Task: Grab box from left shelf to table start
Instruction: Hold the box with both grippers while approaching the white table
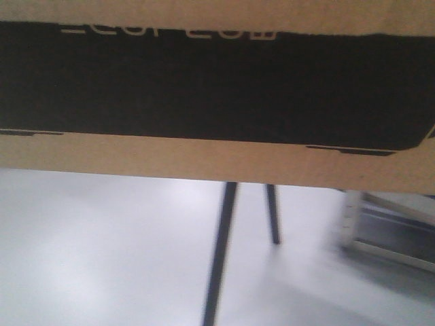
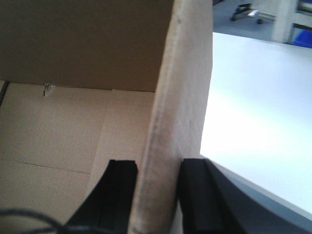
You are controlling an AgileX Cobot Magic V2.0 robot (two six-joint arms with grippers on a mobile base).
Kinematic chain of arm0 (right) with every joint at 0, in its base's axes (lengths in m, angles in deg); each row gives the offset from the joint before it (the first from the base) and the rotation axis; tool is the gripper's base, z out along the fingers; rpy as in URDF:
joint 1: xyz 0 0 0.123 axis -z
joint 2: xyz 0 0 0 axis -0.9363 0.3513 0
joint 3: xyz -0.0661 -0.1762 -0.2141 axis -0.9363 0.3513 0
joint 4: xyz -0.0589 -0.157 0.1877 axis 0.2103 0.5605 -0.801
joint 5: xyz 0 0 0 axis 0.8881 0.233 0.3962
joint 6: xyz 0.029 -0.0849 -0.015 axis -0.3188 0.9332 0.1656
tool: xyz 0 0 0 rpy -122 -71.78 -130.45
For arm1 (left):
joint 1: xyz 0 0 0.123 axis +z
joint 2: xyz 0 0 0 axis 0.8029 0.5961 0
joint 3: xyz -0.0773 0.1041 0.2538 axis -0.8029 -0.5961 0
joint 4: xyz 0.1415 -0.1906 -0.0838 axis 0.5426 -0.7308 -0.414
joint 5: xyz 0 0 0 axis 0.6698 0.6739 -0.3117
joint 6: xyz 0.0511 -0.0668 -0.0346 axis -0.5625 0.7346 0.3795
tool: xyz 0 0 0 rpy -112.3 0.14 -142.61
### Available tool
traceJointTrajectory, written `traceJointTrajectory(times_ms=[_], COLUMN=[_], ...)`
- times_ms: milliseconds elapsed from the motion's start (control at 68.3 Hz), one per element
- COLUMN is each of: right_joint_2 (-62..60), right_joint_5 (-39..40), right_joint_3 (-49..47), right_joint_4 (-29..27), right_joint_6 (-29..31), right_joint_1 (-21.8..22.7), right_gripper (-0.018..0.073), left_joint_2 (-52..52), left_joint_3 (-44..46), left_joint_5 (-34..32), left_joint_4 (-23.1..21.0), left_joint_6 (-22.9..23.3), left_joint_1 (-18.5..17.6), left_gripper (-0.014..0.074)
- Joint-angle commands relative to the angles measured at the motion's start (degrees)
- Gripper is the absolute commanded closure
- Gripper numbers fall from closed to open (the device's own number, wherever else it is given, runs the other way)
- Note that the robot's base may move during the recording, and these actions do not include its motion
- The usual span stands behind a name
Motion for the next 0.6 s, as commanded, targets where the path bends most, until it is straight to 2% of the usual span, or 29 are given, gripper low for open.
traceJointTrajectory(times_ms=[0, 585], right_joint_2=[0.3, 0.3], right_joint_5=[10.0, 10.0], right_joint_3=[-2.0, -2.0], right_joint_4=[2.7, 2.7], right_joint_6=[0.5, 0.5], right_joint_1=[0.2, 0.2], right_gripper=[0.0501, 0.0501], left_joint_2=[-0.4, -0.4], left_joint_3=[2.2, 2.2], left_joint_5=[-8.8, -8.8], left_joint_4=[-3.9, -3.9], left_joint_6=[1.7, 1.7], left_joint_1=[-0.4, -0.4], left_gripper=[0.0692, 0.0693])
